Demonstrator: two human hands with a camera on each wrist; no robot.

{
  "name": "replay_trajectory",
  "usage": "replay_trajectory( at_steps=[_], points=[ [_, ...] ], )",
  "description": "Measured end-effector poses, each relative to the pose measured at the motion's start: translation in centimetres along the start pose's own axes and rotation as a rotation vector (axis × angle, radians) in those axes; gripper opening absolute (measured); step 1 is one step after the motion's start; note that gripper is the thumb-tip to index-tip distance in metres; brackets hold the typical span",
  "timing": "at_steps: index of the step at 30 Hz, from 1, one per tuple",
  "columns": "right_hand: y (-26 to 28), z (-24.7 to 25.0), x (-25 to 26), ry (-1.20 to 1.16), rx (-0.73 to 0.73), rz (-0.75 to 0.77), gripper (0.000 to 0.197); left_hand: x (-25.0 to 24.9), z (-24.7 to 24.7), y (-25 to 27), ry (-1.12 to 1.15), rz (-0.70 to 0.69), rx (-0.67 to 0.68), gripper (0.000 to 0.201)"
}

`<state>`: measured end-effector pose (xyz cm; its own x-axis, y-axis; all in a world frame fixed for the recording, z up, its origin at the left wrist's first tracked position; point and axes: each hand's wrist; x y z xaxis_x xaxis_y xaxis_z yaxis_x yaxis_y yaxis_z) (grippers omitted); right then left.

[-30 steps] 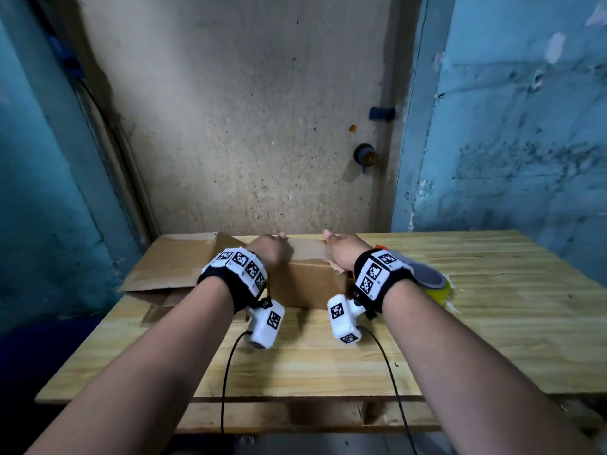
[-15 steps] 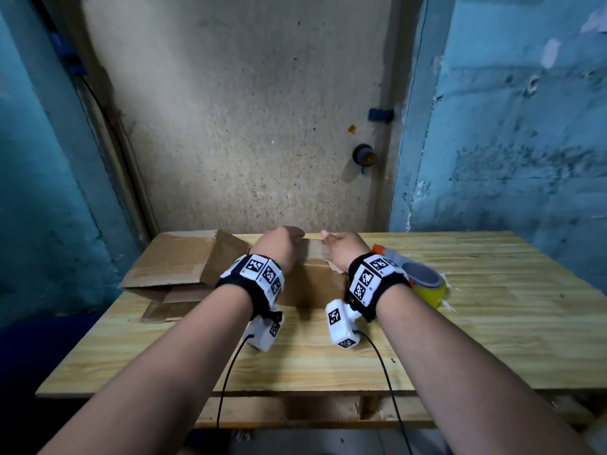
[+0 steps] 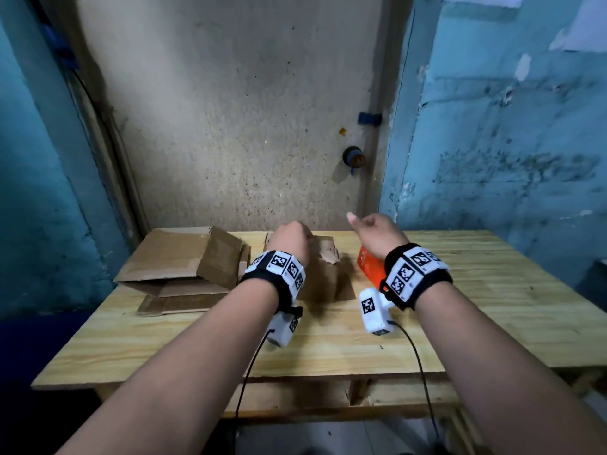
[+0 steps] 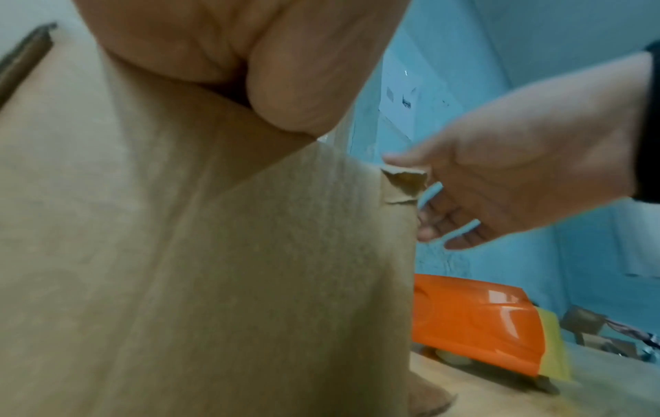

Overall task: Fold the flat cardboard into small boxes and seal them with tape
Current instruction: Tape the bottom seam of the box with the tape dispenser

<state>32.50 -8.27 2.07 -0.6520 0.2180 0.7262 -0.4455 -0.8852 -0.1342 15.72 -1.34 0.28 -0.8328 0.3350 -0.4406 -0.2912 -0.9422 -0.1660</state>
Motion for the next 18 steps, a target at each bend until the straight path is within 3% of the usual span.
replay_trajectory(
  at_steps=[6,8,10,14,18],
  points=[
    [0.3,1.2,-3.8,0.400,0.132,-0.276,0.075,-0.3,-0.4,0.4,0.018,-0.010,-0.085,0.035],
    [0.6,0.9,-4.7,0.423,0.160,-0.274,0.077,-0.2,-0.6,0.1,0.054,0.003,-0.119,0.028],
    [0.9,0.7,-5.1,0.436,0.162,-0.218,0.067,0.0,-0.5,-0.1,0.106,0.042,-0.143,0.019],
    [0.6,1.8,-4.2,0.212,-0.010,-0.147,0.035,0.1,-0.3,0.1,0.146,0.028,-0.151,0.007],
    [0.3,3.5,-1.1,-0.109,-0.177,0.002,0.040,0.3,-0.6,0.3,0.137,0.009,-0.150,0.009]
  ],
)
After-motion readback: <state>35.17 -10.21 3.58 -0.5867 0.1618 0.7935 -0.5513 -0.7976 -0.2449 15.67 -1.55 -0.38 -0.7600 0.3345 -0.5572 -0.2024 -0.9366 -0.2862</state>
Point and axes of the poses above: each hand's wrist, its own y-axis away from the middle knuckle, its own z-axis out of the back of the hand, x = y × z, and after that the axes turned 6 degrees about z, right-handed
